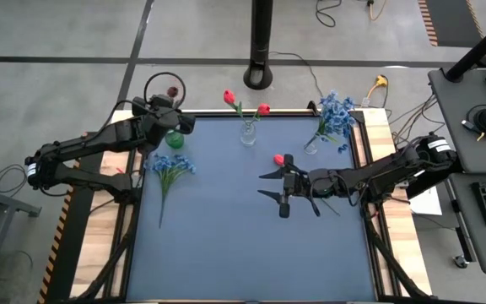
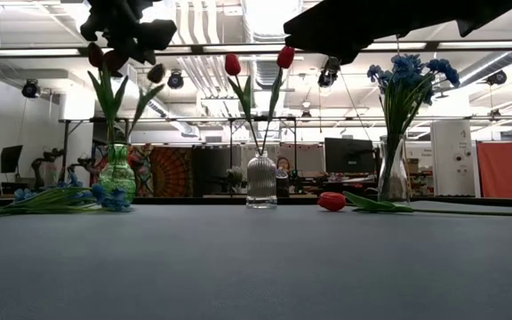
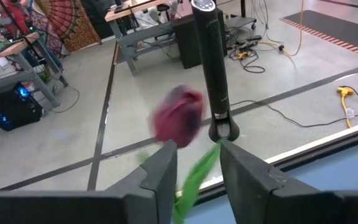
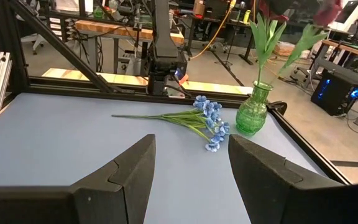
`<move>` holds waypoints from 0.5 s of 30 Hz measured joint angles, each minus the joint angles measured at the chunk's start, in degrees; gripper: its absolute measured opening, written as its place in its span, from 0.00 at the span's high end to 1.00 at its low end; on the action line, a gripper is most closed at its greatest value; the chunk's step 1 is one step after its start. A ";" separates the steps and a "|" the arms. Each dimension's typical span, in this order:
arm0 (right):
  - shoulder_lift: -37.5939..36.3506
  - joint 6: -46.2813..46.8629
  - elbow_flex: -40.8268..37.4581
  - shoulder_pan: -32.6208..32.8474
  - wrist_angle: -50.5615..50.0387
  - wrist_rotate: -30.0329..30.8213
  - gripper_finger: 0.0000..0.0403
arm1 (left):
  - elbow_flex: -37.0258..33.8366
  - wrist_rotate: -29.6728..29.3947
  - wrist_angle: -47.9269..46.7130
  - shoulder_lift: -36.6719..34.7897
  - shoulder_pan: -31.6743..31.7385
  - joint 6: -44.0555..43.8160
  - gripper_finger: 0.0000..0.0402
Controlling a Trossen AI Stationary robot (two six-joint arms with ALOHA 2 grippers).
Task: Sort flowers into vase by color
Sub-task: Put the dark red flower into the green vase, then put the red flower into the left transparent vase
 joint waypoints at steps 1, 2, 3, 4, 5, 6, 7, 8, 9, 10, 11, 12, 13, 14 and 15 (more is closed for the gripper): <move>0.00 0.00 0.00 0.00 0.00 0.00 0.51 | 0.00 0.04 0.00 0.00 0.00 0.00 0.72; 0.00 0.00 0.00 -0.02 0.00 0.00 0.51 | 0.00 0.09 0.00 -0.03 -0.01 0.00 0.71; 0.00 0.00 0.00 -0.02 -0.02 0.00 0.51 | 0.00 0.18 0.00 -0.07 -0.02 0.03 0.69; 0.00 0.00 0.00 -0.02 0.00 -0.02 0.51 | 0.00 0.37 0.00 -0.11 -0.07 0.23 0.67; 0.00 0.00 0.00 -0.02 0.00 -0.01 0.51 | 0.00 0.90 0.02 -0.13 -0.15 0.74 0.65; 0.00 0.00 0.00 0.00 0.00 -0.02 0.51 | 0.00 1.66 0.05 -0.15 -0.17 1.11 0.64; 0.00 0.00 0.00 -0.02 -0.02 0.00 0.51 | 0.02 2.14 0.05 -0.15 -0.17 1.13 0.62; 0.00 0.00 0.00 -0.02 0.00 0.00 0.51 | 0.18 2.31 0.00 -0.15 -0.25 1.15 0.61; 0.00 0.00 0.00 -0.02 0.00 0.00 0.51 | 0.44 2.78 0.00 -0.15 -0.41 1.16 0.59; 0.00 0.00 0.00 0.00 0.00 -0.01 0.51 | 0.86 3.58 0.02 -0.15 -0.49 1.18 0.58; 0.00 0.00 -0.01 0.00 0.00 0.00 0.51 | 1.24 4.02 0.11 -0.17 -0.50 1.21 0.58; 0.00 0.00 0.00 -0.01 -0.01 0.00 0.51 | 1.66 4.54 0.04 -0.17 -0.50 1.26 0.57; 0.00 0.00 0.00 -0.02 0.00 -0.01 0.51 | 2.08 4.73 0.01 -0.17 -0.54 1.30 0.57; 0.00 0.00 0.00 -0.01 0.00 0.00 0.51 | 2.51 4.73 -0.01 -0.17 -0.55 1.35 0.56; 0.00 0.00 0.00 -0.02 0.00 -0.02 0.51 | 2.96 4.73 0.00 -0.17 -0.55 1.66 0.56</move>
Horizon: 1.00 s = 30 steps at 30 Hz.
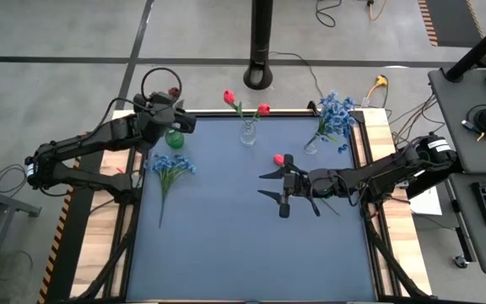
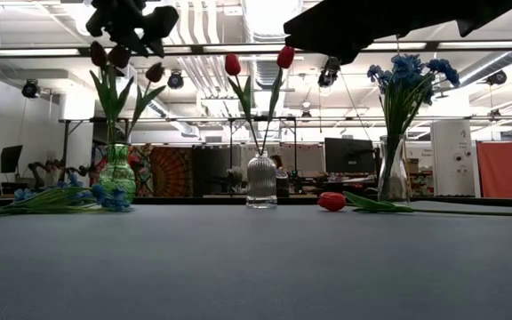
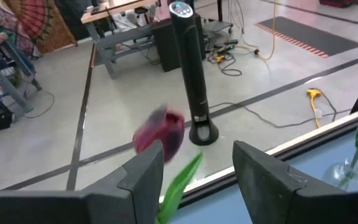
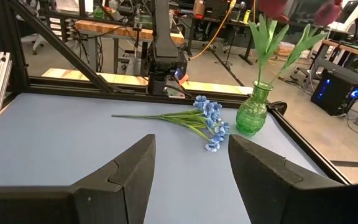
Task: Sort flowers into vase by color
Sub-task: Put the red flower into the left transparent vase
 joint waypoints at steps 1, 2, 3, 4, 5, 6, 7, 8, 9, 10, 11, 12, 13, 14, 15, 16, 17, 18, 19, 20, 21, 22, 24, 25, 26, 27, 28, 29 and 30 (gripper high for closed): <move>0.00 0.00 0.00 0.02 0.00 0.02 0.51 | 0.45 0.00 0.00 0.00 0.00 0.52 0.56; 0.00 0.00 0.00 0.01 0.00 0.02 0.51 | 0.88 0.00 -0.01 0.00 0.00 1.00 0.56; 0.00 0.02 0.00 0.02 0.00 0.00 0.51 | 1.27 0.00 -0.02 0.00 0.00 1.36 0.56; 0.00 0.02 0.00 0.02 -0.02 0.02 0.51 | 1.74 0.00 -0.18 0.00 0.00 1.62 0.56; 0.00 0.02 0.00 0.01 0.00 -0.01 0.51 | 2.13 0.00 -0.21 0.00 0.00 1.97 0.56; 0.00 0.02 0.00 0.00 -0.02 0.02 0.51 | 2.62 0.01 -0.24 0.00 0.00 2.29 0.56; 0.00 0.04 0.00 0.02 0.00 0.02 0.51 | 3.08 0.00 -0.20 0.00 0.00 2.50 0.56; 0.00 0.04 0.00 0.02 0.00 0.02 0.51 | 3.56 0.00 -0.26 0.00 0.00 2.82 0.56; 0.00 0.04 0.00 0.02 0.00 0.00 0.51 | 4.12 0.01 -0.38 0.00 0.00 3.25 0.56; 0.00 0.07 0.00 0.02 0.00 0.02 0.51 | 4.87 0.02 -0.82 0.02 0.00 3.80 0.56; 0.00 0.20 0.00 0.01 0.00 0.01 0.51 | 5.70 0.03 -1.50 0.02 -0.01 4.12 0.56; 0.00 0.20 0.00 0.02 0.00 0.01 0.51 | 6.72 0.03 -2.33 0.01 -0.08 4.25 0.56; 0.00 0.20 0.00 0.02 0.00 0.02 0.51 | 7.78 0.03 -3.20 0.02 -0.36 4.32 0.56; 0.00 0.26 0.00 0.00 0.02 0.02 0.51 | 8.83 0.02 -4.28 0.00 -0.86 4.33 0.56; -0.01 0.73 0.00 0.01 0.02 0.02 0.51 | 9.77 0.00 -5.33 0.00 -1.62 4.44 0.56; -0.02 1.39 0.00 0.02 0.04 0.00 0.51 | 10.81 -0.01 -6.18 0.00 -2.80 4.77 0.56; -0.02 2.54 0.06 0.02 -0.26 0.01 0.51 | 11.63 0.00 -6.50 0.00 -4.35 5.10 0.56; -0.02 3.84 0.41 0.01 -1.33 0.02 0.51 | 12.25 0.00 -6.59 0.00 -6.27 5.43 0.56; -0.02 5.09 1.09 -0.02 -3.28 0.01 0.51 | 12.76 0.00 -6.62 0.00 -8.60 5.68 0.56; -0.02 6.15 1.95 -0.16 -5.83 0.00 0.51 | 13.22 0.00 -6.67 0.04 -11.10 6.30 0.56; -0.04 7.34 2.99 -0.24 -8.97 0.00 0.51 | 13.70 -0.16 -6.66 0.24 -13.69 6.90 0.56; -0.04 8.79 4.22 -0.24 -12.38 0.01 0.51 | 14.10 -0.90 -6.61 0.46 -16.51 7.10 0.56; -0.04 11.47 6.53 -0.24 -18.86 0.01 0.51 | 14.58 -4.50 -6.70 1.13 -22.36 7.29 0.56; -0.04 12.72 7.70 -0.24 -21.99 0.02 0.51 | 14.83 -6.98 -6.99 1.62 -25.28 7.31 0.56; -0.04 13.97 8.72 -0.24 -24.95 0.01 0.51 | 15.06 -9.53 -7.61 2.15 -28.15 7.27 0.56; -0.04 15.31 9.73 -0.24 -28.04 0.03 0.51 | 15.20 -11.75 -8.46 2.72 -30.92 7.06 0.56; -0.03 16.51 10.69 -0.24 -31.03 0.03 0.51 | 15.23 -13.59 -8.94 3.26 -33.57 6.94 0.56; -0.02 17.71 11.57 -0.24 -34.06 0.02 0.51 | 15.23 -14.76 -9.11 3.83 -36.07 6.90 0.56; -0.02 18.93 12.40 -0.24 -37.10 0.02 0.51 | 15.21 -15.60 -9.23 4.44 -38.36 6.71 0.56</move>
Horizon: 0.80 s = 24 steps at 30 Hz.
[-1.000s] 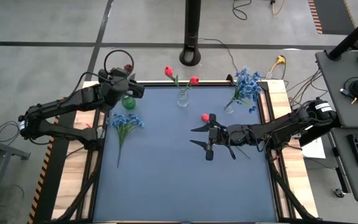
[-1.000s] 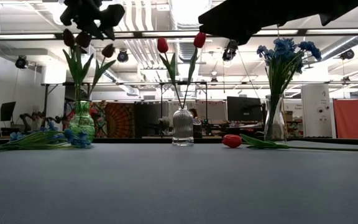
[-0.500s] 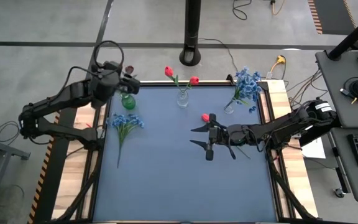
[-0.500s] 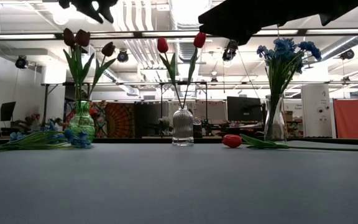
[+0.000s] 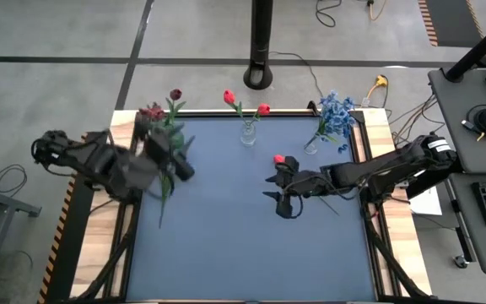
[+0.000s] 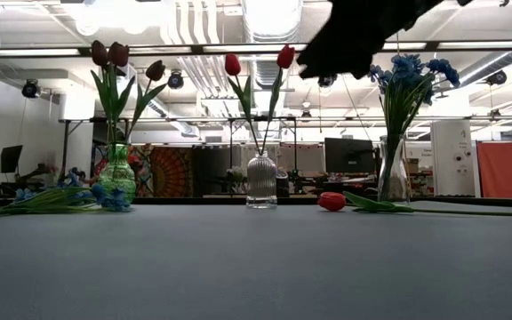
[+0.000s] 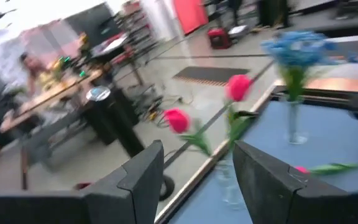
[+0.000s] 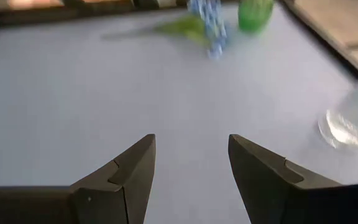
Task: Sort flowers into vase by color
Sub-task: Put the red flower into the left transparent vase
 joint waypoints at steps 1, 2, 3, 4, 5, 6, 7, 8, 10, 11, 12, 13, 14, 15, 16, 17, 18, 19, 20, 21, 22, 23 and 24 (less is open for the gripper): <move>0.00 1.01 0.72 0.00 -2.98 0.02 0.51 | -0.02 -0.73 -0.19 0.56 -2.11 -0.47 0.56; 0.02 1.93 1.34 0.00 -5.98 0.02 0.51 | -0.02 -0.83 -0.31 1.12 -4.01 -1.04 0.56; 0.02 2.97 1.84 0.00 -8.80 0.02 0.51 | -0.02 -0.80 -0.73 1.65 -5.65 -1.61 0.56; 0.02 3.73 2.23 0.00 -11.55 0.00 0.51 | -0.02 -0.81 -1.14 2.21 -7.21 -2.19 0.56; 0.02 4.38 2.55 0.00 -14.42 0.01 0.51 | -0.02 -0.79 -1.25 2.72 -8.65 -2.85 0.56; 0.02 5.05 2.71 0.00 -16.94 0.01 0.51 | -0.02 -0.54 -1.75 3.17 -10.09 -3.34 0.56; 0.02 5.95 2.76 0.00 -19.42 0.01 0.51 | -0.02 0.74 -2.73 3.53 -11.51 -3.77 0.56; 0.02 6.91 2.73 0.00 -21.85 0.01 0.51 | -0.02 3.11 -3.51 3.86 -12.73 -4.45 0.56; 0.02 8.92 2.55 0.00 -26.44 -0.01 0.51 | -0.02 10.37 -5.17 4.51 -14.74 -6.79 0.56; 0.02 10.16 2.44 0.00 -28.74 0.02 0.51 | -0.02 15.11 -6.21 4.91 -15.53 -8.57 0.56; 0.02 11.25 2.30 0.00 -30.59 0.03 0.51 | -0.03 19.58 -7.27 5.38 -16.21 -10.80 0.56; 0.02 12.35 2.05 0.00 -31.85 0.06 0.51 | -0.06 23.59 -8.52 6.02 -16.63 -13.42 0.56; 0.02 13.39 1.70 0.00 -32.47 0.32 0.51 | -0.14 26.44 -10.01 6.80 -17.04 -16.22 0.56; 0.04 14.09 1.35 -0.02 -32.87 0.62 0.51 | -0.33 28.34 -11.34 7.62 -17.56 -19.17 0.56; 0.04 14.93 1.00 -0.02 -33.07 1.06 0.51 | -0.64 29.20 -13.01 8.65 -18.10 -21.93 0.56; 0.04 15.68 0.59 -0.04 -33.09 1.67 0.51 | -0.93 29.49 -14.91 9.69 -18.47 -24.55 0.56; 0.04 16.31 0.16 -0.30 -33.02 2.13 0.51 | -1.06 29.52 -16.83 10.84 -18.70 -27.17 0.56; 0.04 16.84 -0.34 -0.64 -33.02 2.54 0.51 | -1.18 29.55 -18.61 12.12 -18.92 -30.09 0.56; 0.04 17.42 -0.92 -1.12 -32.94 2.91 0.51 | -1.30 29.56 -20.55 13.38 -19.12 -32.93 0.56; 0.06 17.75 -1.58 -1.86 -32.92 3.00 0.51 | -1.48 29.57 -22.27 14.72 -19.26 -35.69 0.56; 0.07 17.98 -2.24 -2.63 -32.82 3.05 0.51 | -1.69 29.60 -23.36 16.11 -19.32 -37.66 0.56; 0.09 18.04 -2.97 -3.51 -32.62 3.05 0.51 | -1.95 29.88 -23.59 17.47 -19.32 -38.96 0.56; 0.09 17.98 -3.80 -4.35 -32.03 3.09 0.51 | -2.25 30.59 -23.34 18.78 -19.29 -39.58 0.56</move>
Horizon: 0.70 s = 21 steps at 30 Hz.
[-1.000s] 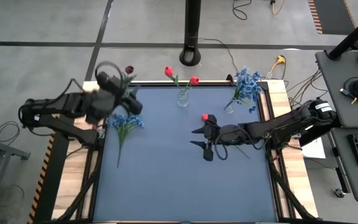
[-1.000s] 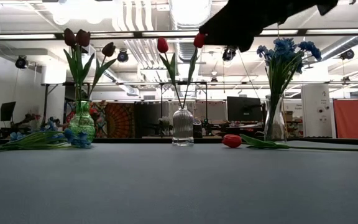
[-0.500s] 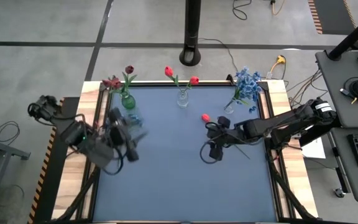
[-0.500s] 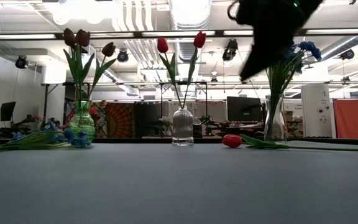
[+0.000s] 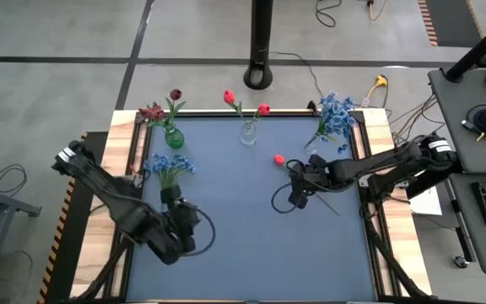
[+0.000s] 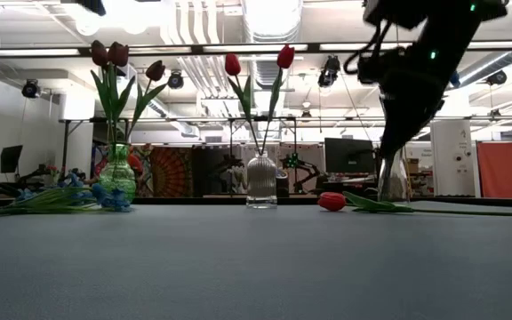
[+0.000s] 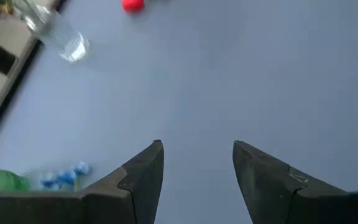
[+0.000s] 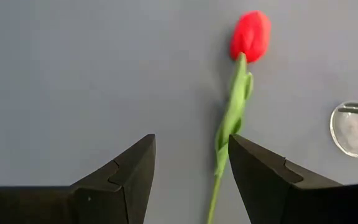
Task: Sort flowers into vase by color
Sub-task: Put the red flower into the left transparent vase
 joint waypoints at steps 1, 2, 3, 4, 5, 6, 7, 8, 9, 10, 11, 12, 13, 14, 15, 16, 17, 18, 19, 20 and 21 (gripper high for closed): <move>0.00 -0.26 -0.92 -0.81 1.04 0.02 0.51 | -0.38 0.41 0.38 1.25 0.00 -0.24 0.56; 0.00 -0.65 -1.93 -1.54 2.53 0.02 0.51 | -0.82 0.42 1.14 2.56 0.00 -0.25 0.56; 0.00 -1.01 -2.94 -2.16 3.96 0.02 0.51 | -1.26 0.45 2.28 3.72 0.00 -0.04 0.56; 0.02 -1.29 -3.76 -2.72 5.14 0.01 0.51 | -1.83 0.45 3.66 4.85 0.00 0.26 0.56; 0.02 -1.81 -4.49 -3.15 6.40 0.02 0.51 | -2.53 0.49 5.02 5.90 0.00 0.66 0.56; 0.02 -2.41 -5.21 -3.40 8.05 0.07 0.51 | -3.16 0.48 6.43 6.91 0.00 1.13 0.56; 0.02 -3.28 -5.98 -3.57 9.92 0.13 0.51 | -3.73 0.47 8.12 7.90 0.00 1.77 0.56; 0.02 -3.88 -6.86 -3.80 11.95 0.38 0.51 | -4.39 0.36 10.05 8.84 0.00 2.59 0.56; 0.02 -4.57 -7.75 -3.96 13.86 0.92 0.51 | -5.18 0.25 12.18 9.63 0.00 3.64 0.56; 0.02 -4.74 -8.52 -4.08 15.44 1.49 0.51 | -6.14 0.23 14.71 10.27 0.00 5.10 0.56; 0.02 -4.78 -9.25 -4.40 16.82 1.75 0.51 | -7.24 0.24 17.84 10.77 0.11 6.61 0.56; 0.04 -4.85 -9.92 -4.74 18.04 1.99 0.51 | -8.41 0.21 21.20 11.26 0.31 8.27 0.56; 0.25 -4.86 -10.62 -5.09 19.22 2.05 0.51 | -9.64 0.19 25.12 11.52 0.46 10.18 0.56; 0.47 -4.85 -11.24 -5.43 20.00 2.04 0.51 | -11.18 0.19 30.00 11.60 0.72 12.42 0.56; 0.76 -4.78 -11.79 -5.76 20.27 2.03 0.51 | -12.85 0.15 35.34 11.62 1.03 14.92 0.56; 1.28 -4.79 -12.19 -6.11 20.59 2.04 0.51 | -14.74 0.18 41.16 11.62 1.35 17.76 0.56; 1.94 -4.79 -12.45 -6.47 21.21 2.03 0.51 | -16.56 0.47 46.80 11.62 1.66 20.88 0.56; 2.71 -4.83 -12.65 -6.81 21.70 2.00 0.51 | -18.37 0.96 51.50 11.61 2.00 23.54 0.56; 3.44 -5.05 -12.83 -7.15 21.80 2.00 0.51 | -20.11 1.81 55.72 11.59 2.50 25.60 0.56; 4.24 -5.16 -12.91 -7.49 21.67 2.03 0.51 | -21.58 2.53 58.99 11.53 3.03 26.79 0.56; 5.11 -5.27 -12.91 -7.75 21.90 2.00 0.51 | -22.98 3.28 61.66 11.37 3.61 27.33 0.56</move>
